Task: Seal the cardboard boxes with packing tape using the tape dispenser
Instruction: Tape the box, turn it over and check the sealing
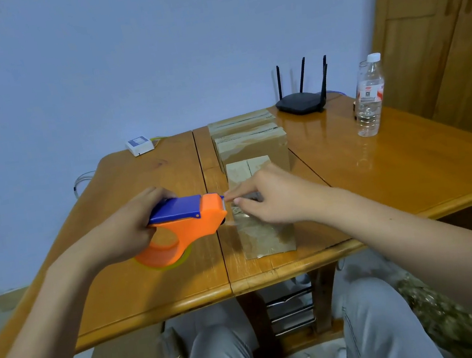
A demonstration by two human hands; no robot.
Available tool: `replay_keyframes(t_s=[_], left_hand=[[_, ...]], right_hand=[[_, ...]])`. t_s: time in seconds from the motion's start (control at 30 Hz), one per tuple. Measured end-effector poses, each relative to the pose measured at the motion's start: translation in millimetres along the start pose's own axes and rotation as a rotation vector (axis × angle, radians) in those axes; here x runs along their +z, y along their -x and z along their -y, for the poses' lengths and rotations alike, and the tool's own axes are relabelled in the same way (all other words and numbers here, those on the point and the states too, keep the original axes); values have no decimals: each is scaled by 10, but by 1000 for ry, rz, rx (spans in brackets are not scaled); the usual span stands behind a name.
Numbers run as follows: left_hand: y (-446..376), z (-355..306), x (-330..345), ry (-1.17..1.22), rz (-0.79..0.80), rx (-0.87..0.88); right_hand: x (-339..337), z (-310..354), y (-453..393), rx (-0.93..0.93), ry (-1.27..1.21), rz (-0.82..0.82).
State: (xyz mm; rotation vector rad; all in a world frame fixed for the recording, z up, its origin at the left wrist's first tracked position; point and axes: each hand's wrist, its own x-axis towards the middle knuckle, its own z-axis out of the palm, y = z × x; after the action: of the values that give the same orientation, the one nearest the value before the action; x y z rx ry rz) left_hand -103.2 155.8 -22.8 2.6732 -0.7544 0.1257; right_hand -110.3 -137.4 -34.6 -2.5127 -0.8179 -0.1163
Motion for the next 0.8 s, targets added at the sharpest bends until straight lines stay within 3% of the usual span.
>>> replay_keyframes(t_s=[0.17, 0.4, 0.8], left_hand=[[62, 48, 20, 16, 27, -40], [94, 48, 69, 37, 45, -48], [125, 109, 74, 40, 74, -96]], right_hand=[[122, -229, 101, -1, 10, -7], [141, -314, 183, -147, 67, 13], [172, -394, 180, -157, 49, 29]])
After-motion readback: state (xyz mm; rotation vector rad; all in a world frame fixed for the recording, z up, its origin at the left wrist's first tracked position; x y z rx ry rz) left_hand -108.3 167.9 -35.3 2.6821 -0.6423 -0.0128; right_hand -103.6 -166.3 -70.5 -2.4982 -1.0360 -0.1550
